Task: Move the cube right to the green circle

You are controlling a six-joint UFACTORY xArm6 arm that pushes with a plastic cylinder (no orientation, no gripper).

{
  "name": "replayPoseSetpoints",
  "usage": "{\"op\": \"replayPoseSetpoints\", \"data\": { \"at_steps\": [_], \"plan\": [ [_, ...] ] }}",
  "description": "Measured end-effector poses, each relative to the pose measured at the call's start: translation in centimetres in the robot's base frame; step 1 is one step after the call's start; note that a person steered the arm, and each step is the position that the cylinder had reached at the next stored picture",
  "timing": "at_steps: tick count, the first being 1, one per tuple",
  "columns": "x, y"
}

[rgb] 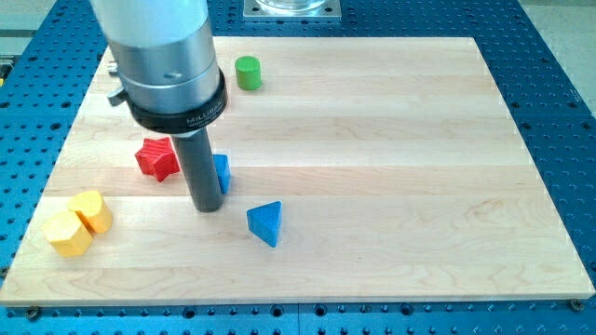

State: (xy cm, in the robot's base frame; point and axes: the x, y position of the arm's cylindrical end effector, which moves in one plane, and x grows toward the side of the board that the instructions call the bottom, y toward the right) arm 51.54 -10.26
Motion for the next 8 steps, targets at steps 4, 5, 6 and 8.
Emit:
{"op": "replayPoseSetpoints", "data": {
  "at_steps": [4,5,6,8],
  "plan": [
    [-2.3,2.4],
    [-3.6,-1.0],
    [-8.8,-0.5],
    [-20.6,6.8]
  ]
}}
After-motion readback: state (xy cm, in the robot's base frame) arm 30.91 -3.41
